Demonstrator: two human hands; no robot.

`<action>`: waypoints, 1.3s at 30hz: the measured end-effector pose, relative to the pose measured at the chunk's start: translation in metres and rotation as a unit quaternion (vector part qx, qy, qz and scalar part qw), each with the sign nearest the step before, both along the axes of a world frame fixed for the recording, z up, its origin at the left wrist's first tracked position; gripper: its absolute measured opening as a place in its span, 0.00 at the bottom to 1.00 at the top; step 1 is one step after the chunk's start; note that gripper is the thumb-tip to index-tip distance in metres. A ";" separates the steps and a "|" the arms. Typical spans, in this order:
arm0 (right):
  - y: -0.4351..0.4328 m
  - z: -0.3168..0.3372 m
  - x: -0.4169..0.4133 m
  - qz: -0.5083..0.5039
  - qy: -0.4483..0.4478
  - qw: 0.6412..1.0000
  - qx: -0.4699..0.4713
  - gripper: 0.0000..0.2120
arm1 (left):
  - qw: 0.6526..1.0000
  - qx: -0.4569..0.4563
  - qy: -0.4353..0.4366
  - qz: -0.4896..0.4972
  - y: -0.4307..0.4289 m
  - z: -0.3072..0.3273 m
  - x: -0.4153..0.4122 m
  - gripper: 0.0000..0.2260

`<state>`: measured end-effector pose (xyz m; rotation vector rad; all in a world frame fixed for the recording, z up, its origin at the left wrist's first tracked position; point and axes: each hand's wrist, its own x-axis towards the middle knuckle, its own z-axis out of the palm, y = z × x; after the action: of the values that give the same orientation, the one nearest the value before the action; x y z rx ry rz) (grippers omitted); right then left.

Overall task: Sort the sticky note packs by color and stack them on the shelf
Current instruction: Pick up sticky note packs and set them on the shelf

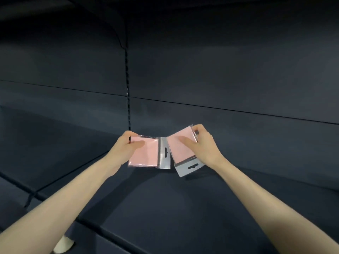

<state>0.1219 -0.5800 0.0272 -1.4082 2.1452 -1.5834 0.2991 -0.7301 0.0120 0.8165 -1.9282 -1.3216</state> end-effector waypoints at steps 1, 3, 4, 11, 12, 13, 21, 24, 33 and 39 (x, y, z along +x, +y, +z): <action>-0.009 -0.002 0.000 -0.010 0.001 1.000 0.007 0.14 | 1.000 0.014 -0.008 -0.017 -0.016 -0.003 -0.005 0.05; -0.024 -0.006 0.000 -0.037 -0.001 0.999 0.022 0.13 | 0.998 0.032 -0.035 -0.051 -0.046 -0.009 -0.015 0.05; -0.030 -0.008 0.000 -0.051 -0.001 0.998 0.030 0.14 | 0.996 0.032 -0.049 -0.069 -0.060 -0.011 -0.020 0.06; -0.067 -0.023 0.013 -0.134 -0.005 0.989 0.063 0.14 | 0.979 -0.050 -0.113 -0.162 -0.132 -0.025 -0.053 0.08; -0.072 -0.025 0.015 -0.137 -0.002 0.988 0.074 0.14 | 0.974 -0.087 -0.133 -0.164 -0.140 -0.029 -0.057 0.09; -0.076 -0.027 0.018 -0.137 0.001 0.987 0.087 0.15 | 0.967 -0.126 -0.154 -0.161 -0.147 -0.032 -0.059 0.09; -0.115 -0.038 0.037 -0.099 0.002 0.983 0.157 0.12 | 0.909 -0.305 -0.224 -0.175 -0.173 -0.043 -0.065 0.13; -0.128 -0.043 0.042 -0.091 0.073 0.964 0.237 0.20 | 0.883 -0.360 -0.235 -0.190 -0.176 -0.044 -0.061 0.14; -0.110 -0.039 0.052 -0.086 0.153 0.925 0.336 0.26 | 0.844 -0.432 -0.202 -0.245 -0.156 -0.010 -0.043 0.14; -0.042 0.011 0.041 -0.175 0.218 0.914 0.295 0.28 | 0.831 -0.472 -0.139 -0.261 -0.093 0.044 -0.040 0.20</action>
<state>0.1629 -0.6223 0.0384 -1.2904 2.9194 -0.5806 0.2588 -0.8227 0.0559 -0.0493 -2.7519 -0.3208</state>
